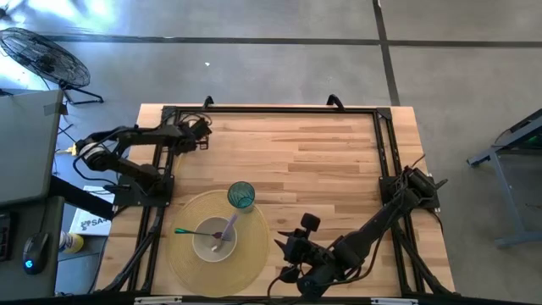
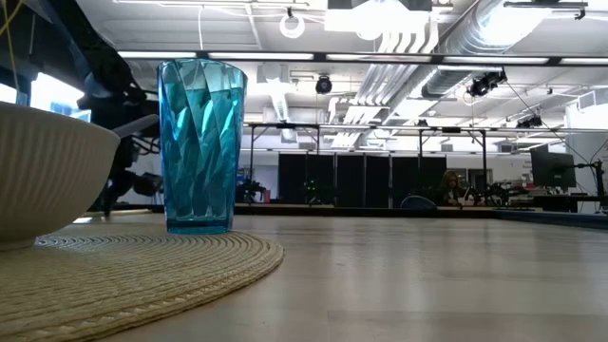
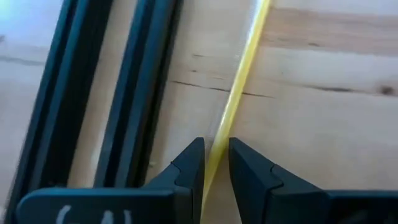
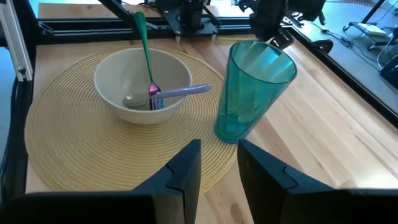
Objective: Pick & Place Utensil
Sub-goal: Put the yellow straw into the blue cup
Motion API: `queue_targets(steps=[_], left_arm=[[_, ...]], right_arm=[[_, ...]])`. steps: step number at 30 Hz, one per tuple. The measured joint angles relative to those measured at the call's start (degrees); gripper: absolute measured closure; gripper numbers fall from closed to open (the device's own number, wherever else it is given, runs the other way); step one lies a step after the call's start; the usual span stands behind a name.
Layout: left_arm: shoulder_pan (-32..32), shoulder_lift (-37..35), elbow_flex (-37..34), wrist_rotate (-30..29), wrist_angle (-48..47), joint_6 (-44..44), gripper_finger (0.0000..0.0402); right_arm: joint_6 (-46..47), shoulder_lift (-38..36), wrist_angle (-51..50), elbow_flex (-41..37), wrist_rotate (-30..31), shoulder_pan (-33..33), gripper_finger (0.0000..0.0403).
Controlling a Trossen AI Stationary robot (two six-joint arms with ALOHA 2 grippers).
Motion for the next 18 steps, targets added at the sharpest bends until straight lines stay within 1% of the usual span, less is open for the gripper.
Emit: queue_targets(steps=[2,4,7,18], left_arm=[[-0.1,-0.3,-1.9,-1.2,0.7,-3.7,0.0334],[-0.1,-1.1,-3.6,-2.0,1.6,-5.1,0.0334],[-0.8,-2.1,-5.1,-1.9,3.8,-2.4,0.0334],[-0.6,-4.7,-5.7,0.3,3.5,-1.9,0.0334]], right_arm=[[0.3,0.0,0.0,0.0,0.0,0.2,0.0304],[0.3,0.0,0.0,0.0,0.0,0.5,0.0304],[0.2,0.0,0.0,0.0,0.7,1.0,0.0304],[-0.3,0.0,0.0,0.0,0.7,1.0,0.0304]])
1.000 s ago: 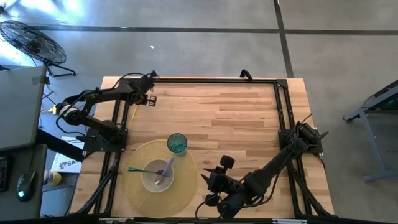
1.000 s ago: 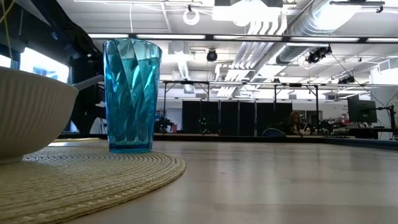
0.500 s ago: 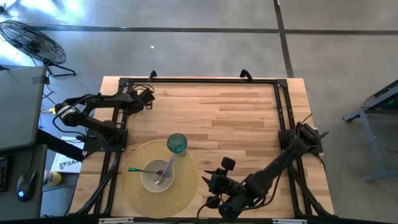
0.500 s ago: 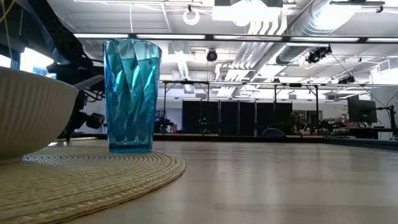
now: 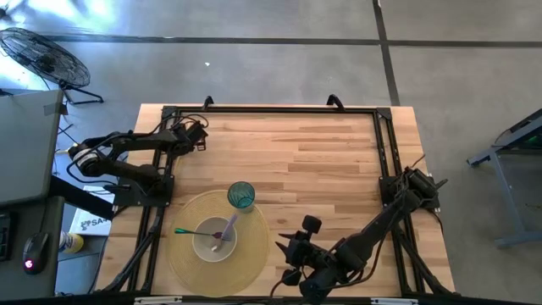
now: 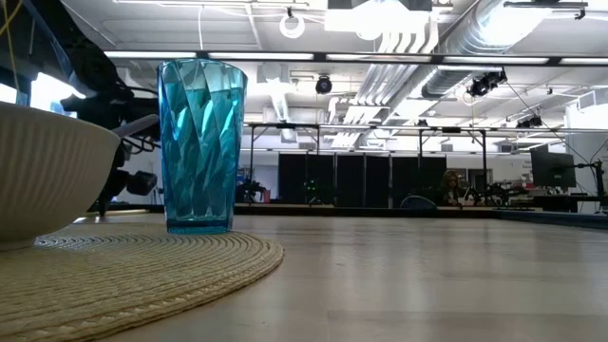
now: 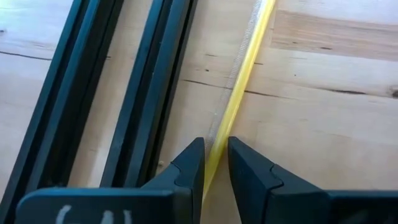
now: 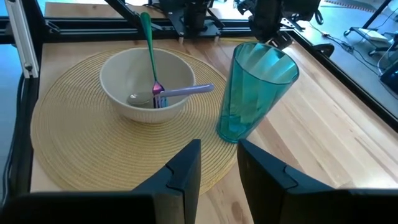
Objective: Pick & Place Utensil
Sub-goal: Put the yellow straw into the blue cup
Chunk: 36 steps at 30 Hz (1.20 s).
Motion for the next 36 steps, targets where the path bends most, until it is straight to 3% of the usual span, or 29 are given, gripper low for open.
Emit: queue_targets(steps=[9,21,32,36], left_arm=[[0.0,0.0,0.8,3.9,-0.5,4.4,0.0339],[-0.1,-2.0,1.1,8.1,-5.0,8.6,0.0398],[-0.1,-20.9,0.8,16.9,-13.7,13.7,0.0397],[-0.1,-29.3,0.9,22.9,-14.3,15.5,0.0397]], right_arm=[[0.0,0.0,0.0,0.0,-0.3,0.0,0.0304],[0.0,0.0,0.0,0.0,0.1,0.0,0.0304],[0.1,0.0,0.0,0.0,0.1,0.0,0.0304],[0.4,0.0,0.0,0.0,0.1,-0.1,0.0304]])
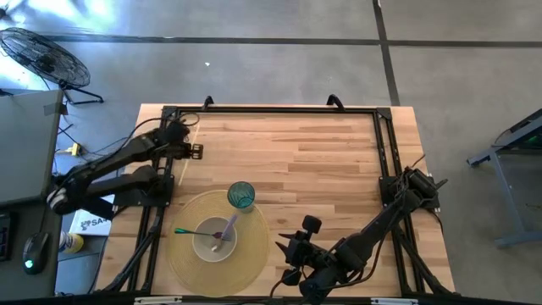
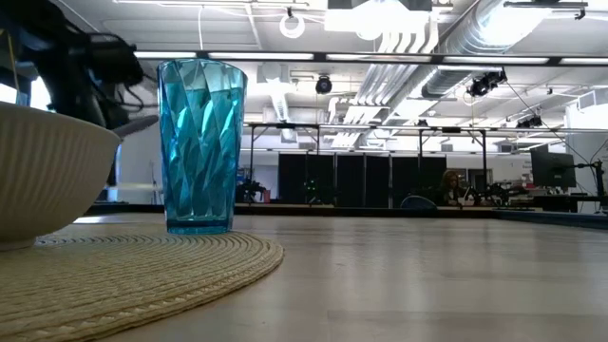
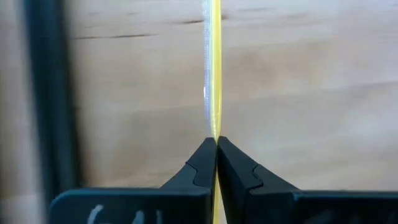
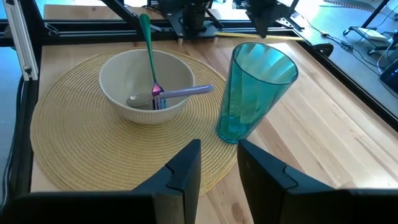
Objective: Pick & Place Utensil
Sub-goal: Put the yellow straw into the blue cup
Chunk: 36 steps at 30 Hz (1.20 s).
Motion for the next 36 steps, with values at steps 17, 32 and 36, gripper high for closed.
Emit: queue_targets(steps=[17,32,36], left_arm=[[0.0,-30.8,0.2,34.1,17.4,-0.5,0.0396],[0.0,-38.3,-0.3,41.5,36.7,-0.9,0.0396],[-1.7,-38.0,-3.6,39.9,46.3,-2.1,0.0396]], right_arm=[[-0.4,0.0,0.0,0.0,2.1,-0.8,0.0304],[-0.5,0.0,0.5,0.0,4.6,-2.3,0.0304],[-0.5,0.0,0.9,0.0,4.0,-3.1,0.0304]])
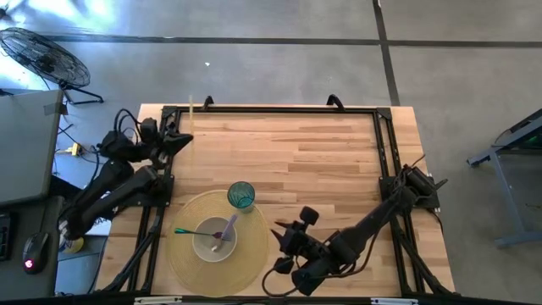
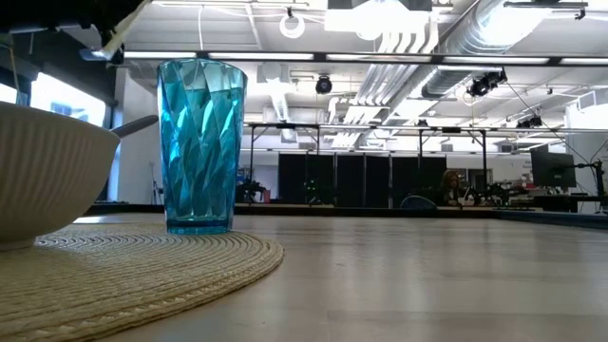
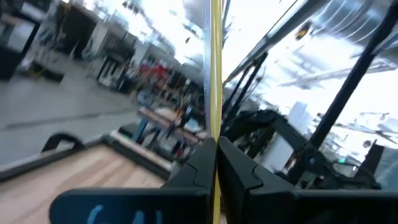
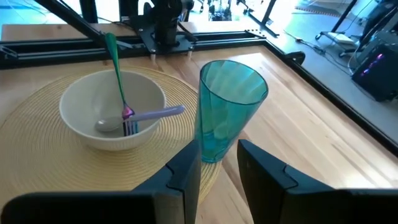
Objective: Pick & Place Utensil
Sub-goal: Put the yellow straw into the blue cup
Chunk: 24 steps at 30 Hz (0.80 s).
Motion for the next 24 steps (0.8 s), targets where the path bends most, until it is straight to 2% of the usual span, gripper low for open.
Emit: queue_targets(steps=[4,10,19,24], left_arm=[[-4.8,1.4,-5.3,-5.7,9.8,0.7,0.0396],[-16.0,5.8,-11.9,-14.9,22.1,6.0,0.0396],[-37.0,18.5,-12.1,-29.9,36.4,19.2,0.0396],[-45.8,27.5,-11.4,-37.0,46.7,25.1,0.0396]], right_arm=[[-0.1,0.0,0.9,0.0,-1.4,-0.7,0.0304],[-1.7,0.0,1.1,0.0,0.1,-1.1,0.0304],[-3.0,0.0,1.1,0.0,1.1,-1.4,0.0304],[-3.0,0.0,1.4,0.0,1.2,-1.5,0.0304]])
